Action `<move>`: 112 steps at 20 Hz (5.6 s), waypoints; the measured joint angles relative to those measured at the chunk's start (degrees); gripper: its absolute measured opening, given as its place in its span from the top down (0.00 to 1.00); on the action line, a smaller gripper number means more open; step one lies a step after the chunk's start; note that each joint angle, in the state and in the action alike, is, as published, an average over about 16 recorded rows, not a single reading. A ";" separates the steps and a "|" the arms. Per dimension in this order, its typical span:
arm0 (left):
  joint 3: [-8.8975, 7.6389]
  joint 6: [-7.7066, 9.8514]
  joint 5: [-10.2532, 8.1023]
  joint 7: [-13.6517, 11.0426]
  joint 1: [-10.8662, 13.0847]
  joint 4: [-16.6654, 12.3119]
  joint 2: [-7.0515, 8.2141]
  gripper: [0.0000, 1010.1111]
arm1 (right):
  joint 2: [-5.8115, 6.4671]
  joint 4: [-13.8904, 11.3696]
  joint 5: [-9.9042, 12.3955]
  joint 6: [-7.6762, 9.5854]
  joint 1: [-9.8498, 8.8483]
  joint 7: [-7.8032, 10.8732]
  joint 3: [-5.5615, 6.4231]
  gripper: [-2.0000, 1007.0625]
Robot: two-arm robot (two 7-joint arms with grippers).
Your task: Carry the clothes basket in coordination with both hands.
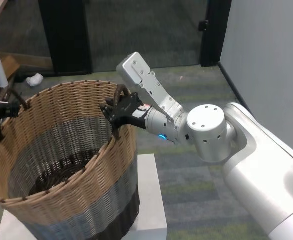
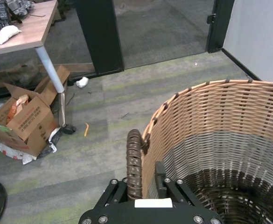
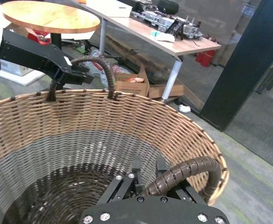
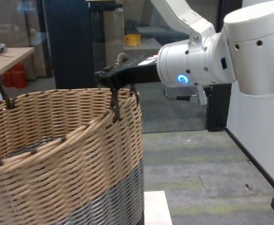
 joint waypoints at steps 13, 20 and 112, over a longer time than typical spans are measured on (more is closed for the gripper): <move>-0.01 0.01 0.05 0.26 0.07 -0.06 0.00 0.26 | 0.00 -0.10 0.03 0.05 -0.07 -0.07 -0.01 0.36; -0.01 0.03 0.08 0.31 0.09 -0.09 0.00 0.07 | 0.00 -0.14 0.03 0.07 -0.09 -0.08 0.00 0.14; 0.00 -0.06 0.17 0.11 0.12 -0.17 0.00 0.01 | 3.66 -8.90 13.85 0.68 0.31 -9.30 9.56 0.00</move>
